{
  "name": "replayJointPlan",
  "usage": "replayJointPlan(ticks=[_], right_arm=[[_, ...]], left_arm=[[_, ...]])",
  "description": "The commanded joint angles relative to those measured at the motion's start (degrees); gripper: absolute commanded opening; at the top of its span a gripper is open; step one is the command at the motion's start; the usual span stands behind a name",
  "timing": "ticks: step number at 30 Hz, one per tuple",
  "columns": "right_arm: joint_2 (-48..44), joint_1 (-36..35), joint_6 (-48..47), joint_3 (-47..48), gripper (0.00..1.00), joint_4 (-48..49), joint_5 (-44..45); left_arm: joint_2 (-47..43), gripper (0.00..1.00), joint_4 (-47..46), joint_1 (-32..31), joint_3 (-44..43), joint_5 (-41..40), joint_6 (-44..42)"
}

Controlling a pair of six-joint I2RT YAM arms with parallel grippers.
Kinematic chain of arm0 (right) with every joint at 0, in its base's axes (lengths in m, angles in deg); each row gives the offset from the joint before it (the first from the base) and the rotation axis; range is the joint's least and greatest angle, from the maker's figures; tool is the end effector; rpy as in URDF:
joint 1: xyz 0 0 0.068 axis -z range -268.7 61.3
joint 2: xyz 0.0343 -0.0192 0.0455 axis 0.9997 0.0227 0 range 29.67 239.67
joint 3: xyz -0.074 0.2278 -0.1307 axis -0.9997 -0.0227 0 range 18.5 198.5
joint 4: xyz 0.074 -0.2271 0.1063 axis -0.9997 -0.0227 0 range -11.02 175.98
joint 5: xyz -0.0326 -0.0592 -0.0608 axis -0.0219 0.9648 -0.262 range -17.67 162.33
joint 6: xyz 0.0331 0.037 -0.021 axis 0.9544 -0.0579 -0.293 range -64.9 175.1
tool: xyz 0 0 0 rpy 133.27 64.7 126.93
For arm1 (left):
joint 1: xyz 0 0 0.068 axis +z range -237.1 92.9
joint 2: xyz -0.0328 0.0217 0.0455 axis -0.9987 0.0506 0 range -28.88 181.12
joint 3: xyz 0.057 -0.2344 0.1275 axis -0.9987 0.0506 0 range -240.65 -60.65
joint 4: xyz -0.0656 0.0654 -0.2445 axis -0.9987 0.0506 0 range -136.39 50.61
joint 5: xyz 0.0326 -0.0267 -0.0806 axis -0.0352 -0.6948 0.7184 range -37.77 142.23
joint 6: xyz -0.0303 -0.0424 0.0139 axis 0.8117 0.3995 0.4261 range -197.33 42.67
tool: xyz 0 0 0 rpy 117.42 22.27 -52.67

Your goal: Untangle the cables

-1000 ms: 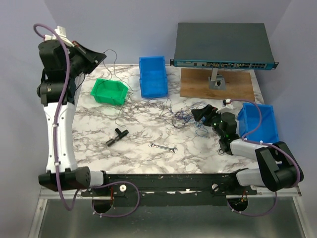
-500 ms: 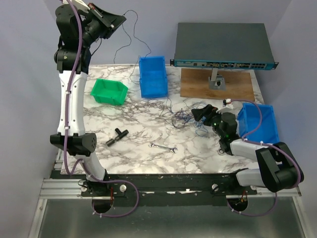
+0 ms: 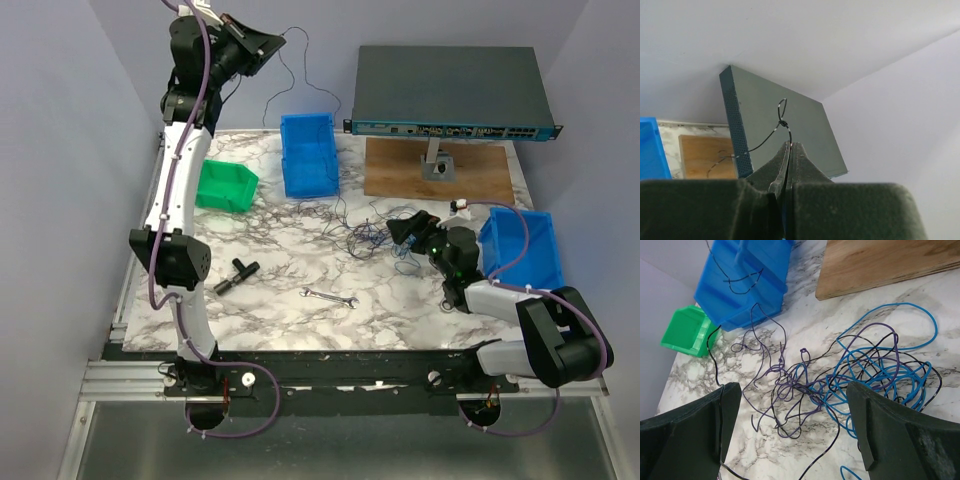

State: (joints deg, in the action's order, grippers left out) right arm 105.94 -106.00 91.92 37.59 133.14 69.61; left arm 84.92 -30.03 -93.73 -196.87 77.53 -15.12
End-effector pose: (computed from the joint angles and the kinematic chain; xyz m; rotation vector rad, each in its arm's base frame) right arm 0.2366 0.0754 0.1776 0.2702 1.7824 0.7258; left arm 0.4311 -0.0655 0.5152 -0.3847 1.5690 -1.2753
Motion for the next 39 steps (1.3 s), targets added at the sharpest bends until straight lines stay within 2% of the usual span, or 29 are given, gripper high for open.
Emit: replayJointPlan(ticks=[1, 4, 5, 9, 17, 24, 33, 39], right_arm=[[-0.5, -0.3, -0.7, -0.9, 0.95, 2.1, -0.4], [-0.9, -0.3, -0.8, -1.1, 0.95, 2.0, -0.3], [-0.8, -0.3, -0.7, -1.0, 0.95, 2.0, -0.4], [-0.7, -0.3, -0.6, -1.0, 0.95, 2.0, -0.4], [-0.6, -0.3, -0.7, -0.9, 0.95, 1.7, -0.5], [-0.8, -0.3, -0.6, -0.9, 0.95, 1.6, -0.6], [-1.1, -0.3, -0.3, -1.0, 0.95, 1.8, -1.2], [-1.1, -0.3, -0.3, -1.1, 0.95, 1.8, -1.1]], left_arm=[[5.2, 0.00, -1.8, -0.9, -0.6, -2.5, -2.6], [6.2, 0.00, -0.8, -1.0, 1.8, -5.2, -4.5], [5.1, 0.00, 0.3, -1.0, 4.2, -8.8, -7.1], [1.7, 0.00, -0.7, -0.9, 7.8, -13.1, -9.7], [-3.9, 0.00, 0.2, -0.1, 5.6, -19.1, -12.2], [-6.7, 0.00, -0.9, 2.2, 4.6, -17.7, -8.9], [-0.1, 0.00, -1.4, 2.1, 2.8, -12.2, -5.0], [4.4, 0.00, -2.4, 0.3, 1.4, -11.4, -5.6]])
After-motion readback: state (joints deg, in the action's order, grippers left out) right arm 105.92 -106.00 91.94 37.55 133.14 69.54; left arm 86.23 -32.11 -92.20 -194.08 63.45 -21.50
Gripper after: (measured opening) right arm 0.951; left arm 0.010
